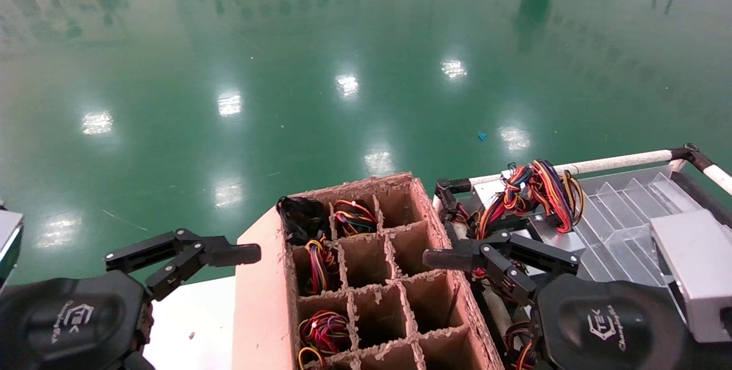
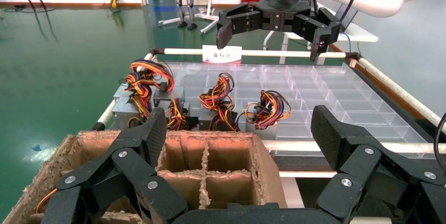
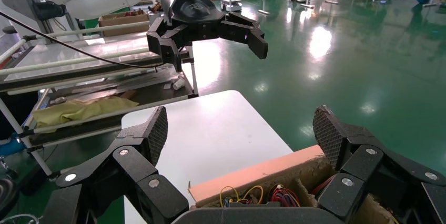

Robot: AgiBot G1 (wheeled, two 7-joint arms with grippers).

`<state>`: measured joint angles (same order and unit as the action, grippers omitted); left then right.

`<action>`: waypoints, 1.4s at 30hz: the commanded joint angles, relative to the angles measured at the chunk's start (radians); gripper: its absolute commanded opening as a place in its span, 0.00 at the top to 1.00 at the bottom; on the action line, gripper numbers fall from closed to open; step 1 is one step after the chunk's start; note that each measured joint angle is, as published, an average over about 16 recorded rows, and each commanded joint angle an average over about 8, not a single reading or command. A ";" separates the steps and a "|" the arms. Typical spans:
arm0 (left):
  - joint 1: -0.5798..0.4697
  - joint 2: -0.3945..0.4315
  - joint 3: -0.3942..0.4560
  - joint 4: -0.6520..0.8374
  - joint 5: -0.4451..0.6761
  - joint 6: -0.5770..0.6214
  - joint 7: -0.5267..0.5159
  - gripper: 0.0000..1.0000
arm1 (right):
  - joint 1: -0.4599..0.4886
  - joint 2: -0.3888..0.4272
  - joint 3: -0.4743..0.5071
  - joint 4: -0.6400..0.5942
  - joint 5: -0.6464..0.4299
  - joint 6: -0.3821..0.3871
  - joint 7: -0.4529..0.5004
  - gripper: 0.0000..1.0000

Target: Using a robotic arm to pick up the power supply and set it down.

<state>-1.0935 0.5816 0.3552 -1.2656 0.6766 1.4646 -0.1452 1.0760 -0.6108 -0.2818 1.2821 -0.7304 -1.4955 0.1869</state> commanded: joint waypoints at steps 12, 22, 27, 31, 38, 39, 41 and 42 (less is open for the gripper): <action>0.000 0.000 0.000 0.000 0.000 0.000 0.000 0.09 | 0.000 0.000 0.000 0.000 0.000 0.000 0.000 0.00; 0.000 0.000 0.000 0.000 0.000 0.000 0.000 1.00 | 0.000 0.000 0.000 0.000 0.000 0.000 0.000 0.00; 0.000 0.000 0.000 0.000 0.000 0.000 0.000 1.00 | 0.000 0.000 0.000 0.000 0.000 0.000 0.000 0.00; 0.000 0.000 0.000 0.000 0.000 0.000 0.000 1.00 | 0.000 0.000 0.000 0.000 0.000 0.000 0.000 0.00; 0.000 0.000 0.000 0.000 0.000 0.000 0.000 1.00 | 0.000 0.000 0.000 0.000 0.000 0.000 0.000 0.00; 0.000 0.000 0.000 0.000 0.000 0.000 0.000 1.00 | 0.000 0.000 0.000 0.000 0.000 0.000 0.000 0.00; 0.000 0.000 0.000 0.000 0.000 0.000 0.000 1.00 | 0.000 0.000 0.000 0.000 0.000 0.000 0.000 0.00; 0.000 0.000 0.000 0.000 0.000 0.000 0.000 1.00 | 0.000 0.000 0.000 0.000 0.000 0.000 0.000 0.00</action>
<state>-1.0935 0.5816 0.3552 -1.2655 0.6766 1.4646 -0.1452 1.0767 -0.6133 -0.2834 1.2798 -0.7353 -1.4918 0.1859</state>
